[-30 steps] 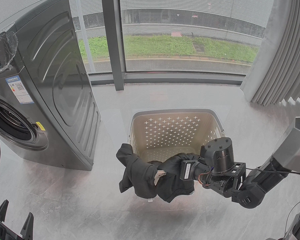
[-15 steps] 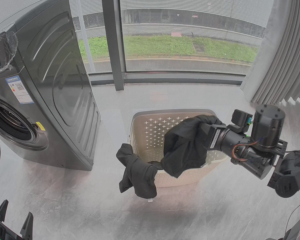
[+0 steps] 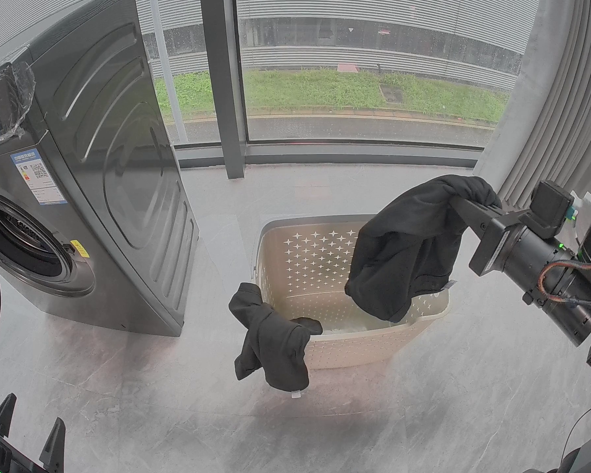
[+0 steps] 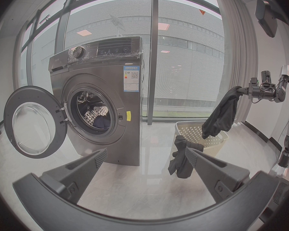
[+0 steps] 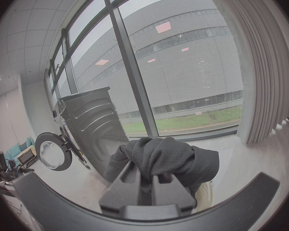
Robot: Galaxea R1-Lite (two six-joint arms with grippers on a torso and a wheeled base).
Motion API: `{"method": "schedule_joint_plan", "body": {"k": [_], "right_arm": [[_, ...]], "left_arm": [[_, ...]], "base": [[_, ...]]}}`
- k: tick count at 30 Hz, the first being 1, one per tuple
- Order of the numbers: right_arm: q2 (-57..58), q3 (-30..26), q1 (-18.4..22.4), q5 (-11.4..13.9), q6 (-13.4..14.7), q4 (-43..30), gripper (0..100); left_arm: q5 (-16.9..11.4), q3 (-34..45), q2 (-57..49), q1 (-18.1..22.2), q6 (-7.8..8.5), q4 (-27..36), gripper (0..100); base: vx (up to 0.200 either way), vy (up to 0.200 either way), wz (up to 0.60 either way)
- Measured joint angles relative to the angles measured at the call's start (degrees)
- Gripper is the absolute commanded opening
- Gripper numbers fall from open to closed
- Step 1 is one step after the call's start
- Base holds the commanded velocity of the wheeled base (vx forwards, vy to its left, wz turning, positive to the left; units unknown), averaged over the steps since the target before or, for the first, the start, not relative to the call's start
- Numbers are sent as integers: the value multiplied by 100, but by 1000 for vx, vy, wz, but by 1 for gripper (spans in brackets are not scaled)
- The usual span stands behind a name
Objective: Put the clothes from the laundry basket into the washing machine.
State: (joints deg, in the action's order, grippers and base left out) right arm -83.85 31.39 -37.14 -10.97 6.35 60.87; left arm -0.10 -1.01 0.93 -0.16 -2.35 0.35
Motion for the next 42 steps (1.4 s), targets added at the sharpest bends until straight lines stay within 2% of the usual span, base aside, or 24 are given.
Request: {"method": "schedule_joint_plan", "body": {"k": [2,5,8,12,42], "right_arm": [[59,-13,18,-163,0,0,0],[113,-11,29,-629,-6,-9,0],[135,6,35,-805,-11,-29,0],[135,24,38,-842,-11,-20,0],[85,-17,-37,-796,-1,46,0]], "left_arm": [[0,0,0,0,0,-2,100],[0,0,0,0,0,-2,100],[0,0,0,-2,0,-2,100],[0,0,0,0,0,-2,100],[0,0,0,2,-7,0,100]], "base": [[-200,0,0],[-200,0,0],[-67,0,0],[0,0,0],[0,200,0]]}}
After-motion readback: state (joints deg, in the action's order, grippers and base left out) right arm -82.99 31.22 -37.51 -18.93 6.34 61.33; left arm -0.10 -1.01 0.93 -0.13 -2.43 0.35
